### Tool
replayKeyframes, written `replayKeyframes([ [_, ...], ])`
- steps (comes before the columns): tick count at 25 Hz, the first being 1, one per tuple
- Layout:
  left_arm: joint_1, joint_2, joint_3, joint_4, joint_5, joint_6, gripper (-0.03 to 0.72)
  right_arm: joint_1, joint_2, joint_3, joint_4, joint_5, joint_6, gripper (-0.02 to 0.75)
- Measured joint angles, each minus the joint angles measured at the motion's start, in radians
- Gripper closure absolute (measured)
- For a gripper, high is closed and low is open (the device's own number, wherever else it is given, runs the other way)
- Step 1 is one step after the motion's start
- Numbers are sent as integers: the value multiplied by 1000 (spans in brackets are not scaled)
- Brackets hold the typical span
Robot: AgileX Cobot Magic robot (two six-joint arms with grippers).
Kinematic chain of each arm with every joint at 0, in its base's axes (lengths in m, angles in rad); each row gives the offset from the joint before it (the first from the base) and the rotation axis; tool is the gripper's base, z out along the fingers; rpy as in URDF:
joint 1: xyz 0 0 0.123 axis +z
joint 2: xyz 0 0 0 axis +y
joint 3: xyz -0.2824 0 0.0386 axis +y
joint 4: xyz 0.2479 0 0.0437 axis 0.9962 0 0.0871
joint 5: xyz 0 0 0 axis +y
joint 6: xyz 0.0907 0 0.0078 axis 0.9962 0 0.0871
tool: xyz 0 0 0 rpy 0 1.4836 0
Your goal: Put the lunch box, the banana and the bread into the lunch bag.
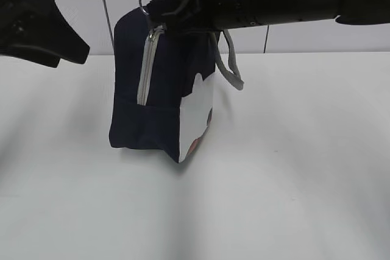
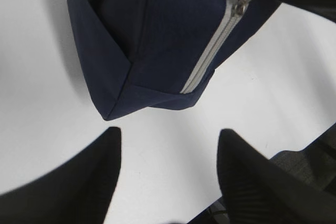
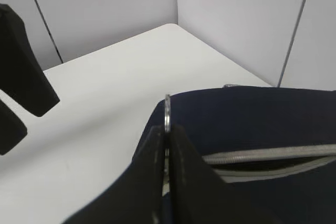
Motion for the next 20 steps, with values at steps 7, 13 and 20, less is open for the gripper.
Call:
replayKeyframes([
  [7, 0, 1, 46, -62, -67, 83, 275, 0, 32, -6, -4, 31, 42, 754],
  [13, 0, 35, 52, -95, -84, 132, 275, 0, 34, -31, -10, 28, 48, 754],
  [20, 0, 85, 52, -112, -114, 164, 275, 0, 34, -90, -41, 24, 49, 754],
])
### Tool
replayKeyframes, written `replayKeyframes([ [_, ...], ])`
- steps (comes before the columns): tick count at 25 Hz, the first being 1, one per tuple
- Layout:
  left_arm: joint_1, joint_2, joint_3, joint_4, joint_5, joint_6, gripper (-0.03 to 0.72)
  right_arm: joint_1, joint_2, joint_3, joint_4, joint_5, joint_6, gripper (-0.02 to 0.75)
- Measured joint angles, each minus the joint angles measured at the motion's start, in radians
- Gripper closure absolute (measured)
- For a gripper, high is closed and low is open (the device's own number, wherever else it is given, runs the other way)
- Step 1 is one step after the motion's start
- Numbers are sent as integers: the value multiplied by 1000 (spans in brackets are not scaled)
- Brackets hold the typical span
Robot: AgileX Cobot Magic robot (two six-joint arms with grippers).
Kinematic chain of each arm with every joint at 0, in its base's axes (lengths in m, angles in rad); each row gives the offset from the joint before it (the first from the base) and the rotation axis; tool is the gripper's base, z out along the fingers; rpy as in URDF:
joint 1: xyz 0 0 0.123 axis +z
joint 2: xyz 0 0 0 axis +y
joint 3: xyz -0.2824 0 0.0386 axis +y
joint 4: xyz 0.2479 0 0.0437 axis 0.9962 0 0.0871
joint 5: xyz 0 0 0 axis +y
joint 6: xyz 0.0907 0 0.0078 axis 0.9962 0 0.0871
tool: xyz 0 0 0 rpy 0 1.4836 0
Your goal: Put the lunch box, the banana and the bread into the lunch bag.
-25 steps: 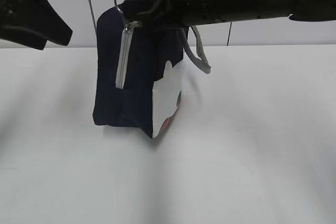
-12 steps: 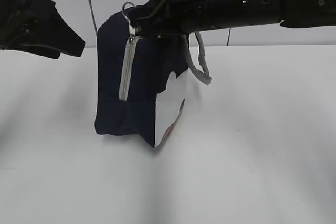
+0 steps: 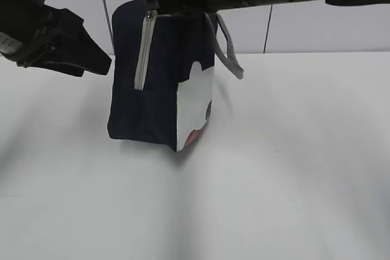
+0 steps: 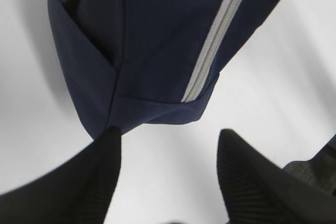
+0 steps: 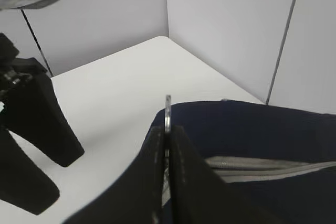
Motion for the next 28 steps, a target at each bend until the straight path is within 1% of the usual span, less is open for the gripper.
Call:
replayKeyframes([
  [4, 0, 21, 0, -5, -20, 21, 275, 0, 2, -28, -20, 10, 3, 754],
  [12, 0, 22, 0, -34, -54, 81, 275, 0, 2, -30, -25, 29, 20, 754],
  [14, 0, 22, 0, -50, -61, 111, 275, 0, 2, -31, -48, 29, 52, 754],
  [17, 0, 22, 0, -77, -79, 160, 275, 0, 2, -33, -126, 14, 147, 754],
  [20, 0, 22, 0, -89, -84, 176, 275, 0, 2, -33, -197, 4, 236, 754],
  [23, 0, 22, 0, -93, -86, 180, 275, 0, 2, -37, -229, -4, 276, 754],
  [28, 0, 22, 0, -94, -94, 209, 275, 0, 2, -40, -240, -7, 288, 754],
])
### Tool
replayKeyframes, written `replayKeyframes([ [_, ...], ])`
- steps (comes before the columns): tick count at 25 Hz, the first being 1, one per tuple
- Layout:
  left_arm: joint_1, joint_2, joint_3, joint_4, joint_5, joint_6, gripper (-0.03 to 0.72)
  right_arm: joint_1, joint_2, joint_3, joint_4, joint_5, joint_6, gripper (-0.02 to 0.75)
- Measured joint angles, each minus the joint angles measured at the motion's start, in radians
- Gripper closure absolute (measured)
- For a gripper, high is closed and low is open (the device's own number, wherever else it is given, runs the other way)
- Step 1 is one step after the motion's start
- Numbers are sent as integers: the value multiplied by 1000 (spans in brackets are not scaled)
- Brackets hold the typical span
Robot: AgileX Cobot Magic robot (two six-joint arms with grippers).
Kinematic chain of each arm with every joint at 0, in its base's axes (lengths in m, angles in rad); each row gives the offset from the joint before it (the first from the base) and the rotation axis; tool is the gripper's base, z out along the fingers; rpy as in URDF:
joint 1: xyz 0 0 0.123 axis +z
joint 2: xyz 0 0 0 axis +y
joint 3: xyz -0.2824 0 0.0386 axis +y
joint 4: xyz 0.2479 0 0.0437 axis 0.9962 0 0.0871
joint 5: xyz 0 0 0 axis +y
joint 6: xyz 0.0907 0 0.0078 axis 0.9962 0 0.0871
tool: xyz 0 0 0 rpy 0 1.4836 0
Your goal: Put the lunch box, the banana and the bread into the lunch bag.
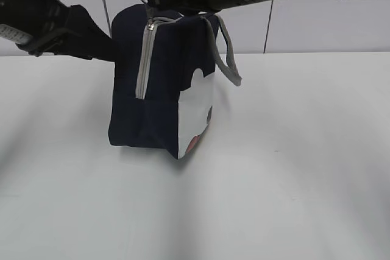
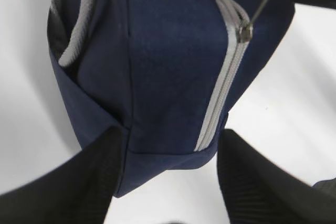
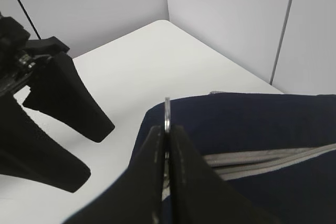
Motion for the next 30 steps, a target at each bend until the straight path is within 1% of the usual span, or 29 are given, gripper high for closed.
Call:
replayKeyframes([
  [8, 0, 0, 0, -8, -37, 130, 275, 0, 0, 0, -4, -8, 2, 754],
  [13, 0, 32, 0, -80, -53, 234, 275, 0, 0, 0, -6, -16, 2, 754],
  [17, 0, 76, 0, -96, -67, 274, 275, 0, 0, 0, -7, -17, 2, 754],
  [21, 0, 106, 0, -141, -81, 331, 276, 0, 0, 0, -8, -20, 2, 754],
  [23, 0, 114, 0, -157, -87, 345, 300, 0, 0, 0, -8, -20, 2, 754],
  [25, 0, 117, 0, -163, -94, 353, 342, 0, 0, 0, -8, -20, 2, 754],
  [30, 0, 118, 0, -167, -100, 358, 477, 0, 0, 0, -8, -20, 2, 754],
])
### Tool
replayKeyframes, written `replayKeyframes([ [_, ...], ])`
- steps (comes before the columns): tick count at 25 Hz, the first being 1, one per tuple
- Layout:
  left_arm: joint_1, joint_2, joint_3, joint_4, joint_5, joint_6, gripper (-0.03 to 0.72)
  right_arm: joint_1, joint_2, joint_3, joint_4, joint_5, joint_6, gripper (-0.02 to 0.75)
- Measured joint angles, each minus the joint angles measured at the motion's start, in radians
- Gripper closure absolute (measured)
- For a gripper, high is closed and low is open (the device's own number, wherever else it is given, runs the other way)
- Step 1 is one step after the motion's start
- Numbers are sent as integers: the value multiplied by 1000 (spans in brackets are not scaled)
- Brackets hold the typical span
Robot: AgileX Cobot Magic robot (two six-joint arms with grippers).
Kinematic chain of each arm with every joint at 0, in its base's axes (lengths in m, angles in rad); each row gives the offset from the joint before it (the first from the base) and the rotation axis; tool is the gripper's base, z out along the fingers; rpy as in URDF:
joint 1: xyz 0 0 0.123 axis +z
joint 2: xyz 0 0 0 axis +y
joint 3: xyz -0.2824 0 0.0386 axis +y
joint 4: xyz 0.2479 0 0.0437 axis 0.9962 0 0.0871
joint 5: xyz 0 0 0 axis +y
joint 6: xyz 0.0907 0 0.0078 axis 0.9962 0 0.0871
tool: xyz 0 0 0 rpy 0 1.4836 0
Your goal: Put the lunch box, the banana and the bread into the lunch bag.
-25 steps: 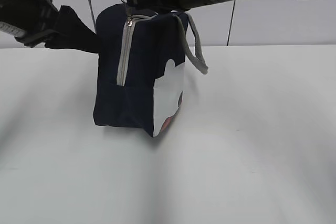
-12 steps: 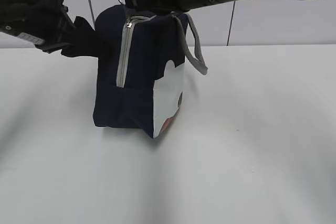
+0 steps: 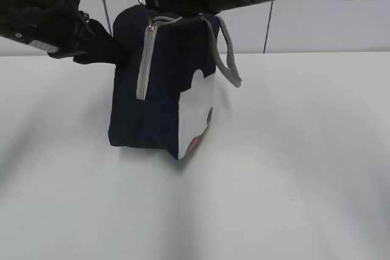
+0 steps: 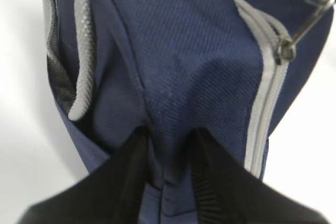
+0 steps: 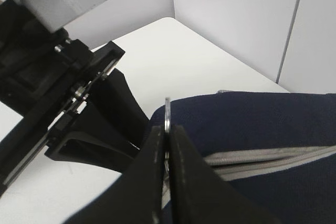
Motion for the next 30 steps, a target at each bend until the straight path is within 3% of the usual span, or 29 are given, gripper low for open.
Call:
replayKeyframes([
  [5, 0, 0, 0, -15, -7, 1, 549, 0, 0, 0, 0, 0, 6, 754],
  [10, 0, 0, 0, -21, -12, 1, 673, 0, 0, 0, 0, 4, 13, 754],
  [30, 0, 0, 0, -32, 3, 4, 683, 0, 0, 0, 30, 146, 129, 754],
])
